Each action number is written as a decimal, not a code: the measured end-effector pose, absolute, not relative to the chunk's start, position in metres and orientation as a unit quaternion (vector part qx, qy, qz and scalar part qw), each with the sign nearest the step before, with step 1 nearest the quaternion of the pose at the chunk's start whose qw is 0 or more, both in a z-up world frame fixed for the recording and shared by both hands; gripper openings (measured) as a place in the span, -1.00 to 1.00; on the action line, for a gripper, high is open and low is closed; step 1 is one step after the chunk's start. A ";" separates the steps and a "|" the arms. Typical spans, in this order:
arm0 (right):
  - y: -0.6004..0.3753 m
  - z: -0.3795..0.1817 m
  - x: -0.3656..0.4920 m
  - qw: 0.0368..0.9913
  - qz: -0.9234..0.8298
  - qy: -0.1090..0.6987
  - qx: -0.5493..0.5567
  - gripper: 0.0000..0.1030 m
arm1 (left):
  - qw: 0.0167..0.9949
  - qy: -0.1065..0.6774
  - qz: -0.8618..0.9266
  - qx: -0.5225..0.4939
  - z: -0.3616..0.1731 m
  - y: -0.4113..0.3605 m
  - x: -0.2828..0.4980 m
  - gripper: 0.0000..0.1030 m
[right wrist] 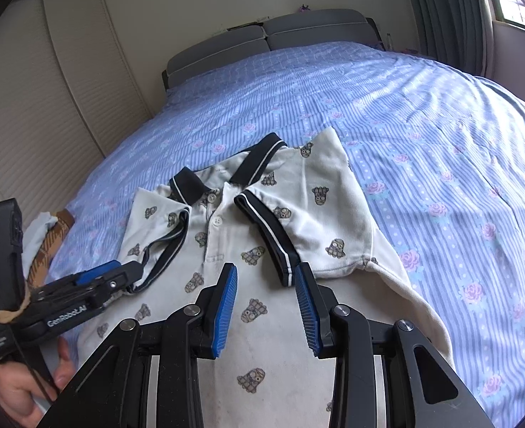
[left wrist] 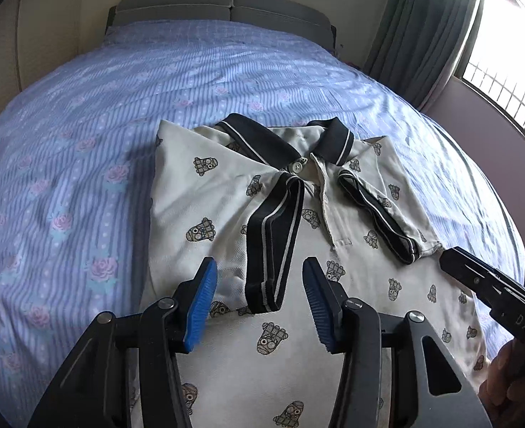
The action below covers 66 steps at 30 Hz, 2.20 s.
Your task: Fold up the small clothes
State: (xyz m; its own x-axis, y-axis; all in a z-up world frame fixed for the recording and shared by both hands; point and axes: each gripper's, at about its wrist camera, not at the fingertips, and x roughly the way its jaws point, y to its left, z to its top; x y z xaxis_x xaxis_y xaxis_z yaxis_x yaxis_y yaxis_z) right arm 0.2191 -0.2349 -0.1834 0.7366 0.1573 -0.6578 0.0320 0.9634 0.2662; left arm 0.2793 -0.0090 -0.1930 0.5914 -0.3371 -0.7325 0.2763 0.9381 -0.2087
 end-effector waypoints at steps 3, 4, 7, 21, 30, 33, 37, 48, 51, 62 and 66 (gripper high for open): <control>-0.237 -0.186 0.217 0.921 0.030 0.365 0.132 -0.31 | 0.893 0.418 -0.167 -0.034 -0.197 -0.015 0.285 -0.42; -0.239 -0.187 0.217 0.921 0.029 0.366 0.133 -0.31 | 0.891 0.424 -0.161 -0.033 -0.200 -0.017 0.288 -0.46; -0.243 -0.189 0.217 0.919 0.027 0.368 0.139 -0.31 | 0.881 0.444 -0.156 -0.036 -0.208 -0.019 0.295 -0.66; -0.256 -0.193 0.208 0.918 0.025 0.368 0.146 -0.31 | 0.891 0.422 -0.165 -0.014 -0.199 -0.036 0.267 -0.75; -0.255 -0.198 0.209 0.915 0.026 0.376 0.146 -0.31 | 0.893 0.427 -0.143 -0.003 -0.201 -0.038 0.300 -0.36; -0.256 -0.200 0.210 0.914 0.025 0.378 0.146 -0.31 | 0.886 0.441 -0.144 -0.021 -0.211 -0.035 0.305 -0.39; -0.259 -0.203 0.210 0.912 0.020 0.382 0.149 -0.31 | 0.885 0.442 -0.144 -0.022 -0.214 -0.037 0.304 -0.51; -0.273 -0.176 0.174 0.916 0.020 0.376 0.139 -0.31 | 0.897 0.416 -0.148 -0.011 -0.169 -0.033 0.237 -0.27; -0.276 -0.163 0.143 0.920 0.017 0.369 0.130 -0.04 | 0.909 0.398 -0.124 -0.021 -0.151 -0.017 0.187 -0.09; -0.281 -0.169 0.036 0.921 -0.022 0.381 0.082 0.00 | 0.902 0.426 -0.011 -0.062 -0.180 0.040 0.045 0.08; -0.294 -0.188 0.014 0.909 -0.042 0.404 0.091 0.00 | 0.895 0.440 0.011 -0.073 -0.197 0.052 0.025 0.08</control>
State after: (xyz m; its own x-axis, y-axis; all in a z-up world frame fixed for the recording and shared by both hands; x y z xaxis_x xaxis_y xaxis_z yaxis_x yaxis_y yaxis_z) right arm 0.0143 -0.2940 -0.1878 0.6707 -0.0035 -0.7417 0.1505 0.9798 0.1316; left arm 0.0248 0.0523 -0.1972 0.6134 -0.0452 -0.7885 -0.0833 0.9891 -0.1214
